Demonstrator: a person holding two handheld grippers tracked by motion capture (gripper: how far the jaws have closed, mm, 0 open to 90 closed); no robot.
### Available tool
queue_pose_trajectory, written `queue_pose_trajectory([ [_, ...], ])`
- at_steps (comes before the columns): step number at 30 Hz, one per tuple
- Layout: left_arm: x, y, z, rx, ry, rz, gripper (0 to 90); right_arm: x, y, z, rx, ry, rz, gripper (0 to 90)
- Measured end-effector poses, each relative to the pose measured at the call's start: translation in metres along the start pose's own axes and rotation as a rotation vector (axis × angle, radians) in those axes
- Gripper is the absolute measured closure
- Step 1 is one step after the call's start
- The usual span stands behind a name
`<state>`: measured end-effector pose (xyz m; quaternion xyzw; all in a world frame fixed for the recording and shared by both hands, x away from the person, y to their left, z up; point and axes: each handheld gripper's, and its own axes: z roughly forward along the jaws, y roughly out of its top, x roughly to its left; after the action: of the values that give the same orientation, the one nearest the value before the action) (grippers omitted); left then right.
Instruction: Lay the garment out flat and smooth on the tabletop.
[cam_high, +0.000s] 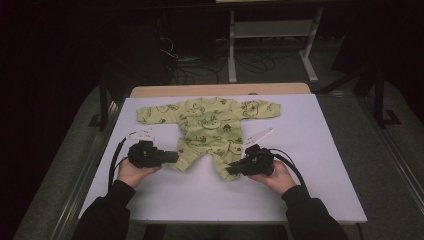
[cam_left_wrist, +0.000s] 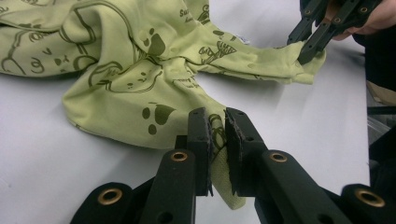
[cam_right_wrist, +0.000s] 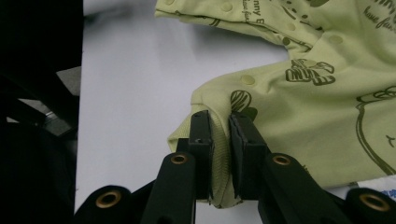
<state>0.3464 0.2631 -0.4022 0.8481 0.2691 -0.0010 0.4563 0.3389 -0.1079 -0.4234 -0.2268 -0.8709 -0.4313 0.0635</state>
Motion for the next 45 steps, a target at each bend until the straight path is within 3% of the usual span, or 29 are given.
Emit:
queue_pose_trajectory([
  [28, -0.045, -0.023, -0.003, 0.136, -0.124, 0.098, 80.8, 0.020, -0.020, 0.000, 0.119, 0.124, -0.005, 79.0],
  [45, -0.058, -0.038, -0.002, 0.253, -0.196, 0.125, 81.0, 0.025, -0.031, 0.001, 0.193, 0.187, 0.011, 79.3],
])
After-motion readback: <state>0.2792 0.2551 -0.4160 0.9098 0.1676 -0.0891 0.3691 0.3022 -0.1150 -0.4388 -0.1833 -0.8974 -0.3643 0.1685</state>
